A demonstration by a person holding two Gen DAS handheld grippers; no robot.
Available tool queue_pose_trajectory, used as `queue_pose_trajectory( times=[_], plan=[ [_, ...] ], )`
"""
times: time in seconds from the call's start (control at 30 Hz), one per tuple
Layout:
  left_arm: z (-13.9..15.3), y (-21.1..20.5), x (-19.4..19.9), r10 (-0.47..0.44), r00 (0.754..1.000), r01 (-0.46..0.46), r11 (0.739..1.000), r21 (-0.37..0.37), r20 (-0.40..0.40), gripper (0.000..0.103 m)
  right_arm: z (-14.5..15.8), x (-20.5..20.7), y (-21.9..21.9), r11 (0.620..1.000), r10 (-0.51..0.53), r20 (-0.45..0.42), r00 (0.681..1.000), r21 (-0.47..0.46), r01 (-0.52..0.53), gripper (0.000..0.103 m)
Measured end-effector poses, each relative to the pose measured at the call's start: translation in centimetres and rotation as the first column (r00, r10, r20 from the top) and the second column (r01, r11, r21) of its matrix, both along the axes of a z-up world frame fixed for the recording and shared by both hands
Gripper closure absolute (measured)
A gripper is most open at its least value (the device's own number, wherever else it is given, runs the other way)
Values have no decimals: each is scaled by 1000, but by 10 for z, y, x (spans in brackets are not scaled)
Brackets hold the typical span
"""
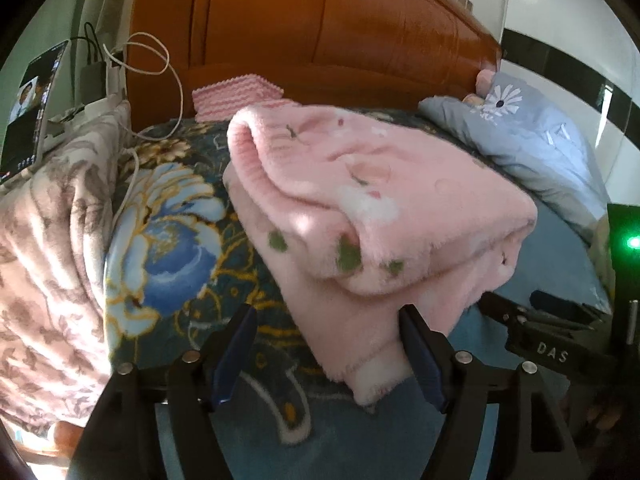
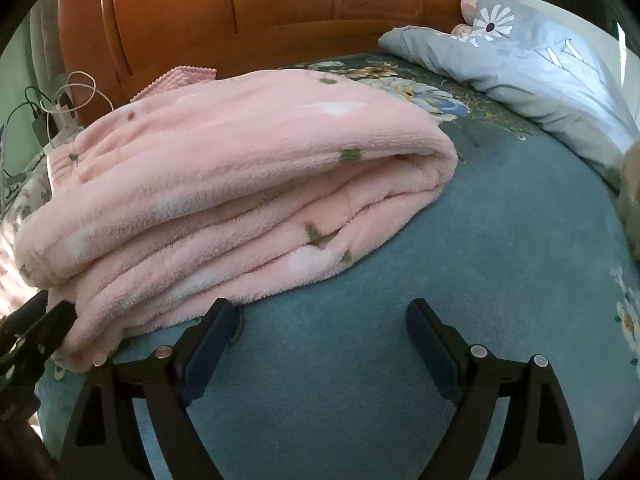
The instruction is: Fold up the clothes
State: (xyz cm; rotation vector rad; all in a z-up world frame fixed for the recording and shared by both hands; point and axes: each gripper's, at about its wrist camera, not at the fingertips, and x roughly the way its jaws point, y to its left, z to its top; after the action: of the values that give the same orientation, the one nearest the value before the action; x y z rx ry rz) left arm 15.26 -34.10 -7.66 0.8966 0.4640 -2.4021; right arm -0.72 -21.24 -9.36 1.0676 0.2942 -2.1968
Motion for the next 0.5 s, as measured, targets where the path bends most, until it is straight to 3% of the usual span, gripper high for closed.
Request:
queue_pose_trajectory(
  times=[0.23, 0.37, 0.5],
  plan=[
    [-6, 6, -4, 10, 999, -9, 1000, -11, 49, 26, 0, 0, -1, 1000, 1, -11, 1000, 15, -1, 14],
    [-12, 1, -8, 31, 996, -31, 999, 7, 84, 10, 0, -1, -1, 1000, 2, -16, 1000, 21, -2, 14],
    [-15, -1, -8, 40, 995, -43, 999, 24, 92, 5, -1, -1, -2, 1000, 3, -23, 1000, 30, -3, 14]
  ],
)
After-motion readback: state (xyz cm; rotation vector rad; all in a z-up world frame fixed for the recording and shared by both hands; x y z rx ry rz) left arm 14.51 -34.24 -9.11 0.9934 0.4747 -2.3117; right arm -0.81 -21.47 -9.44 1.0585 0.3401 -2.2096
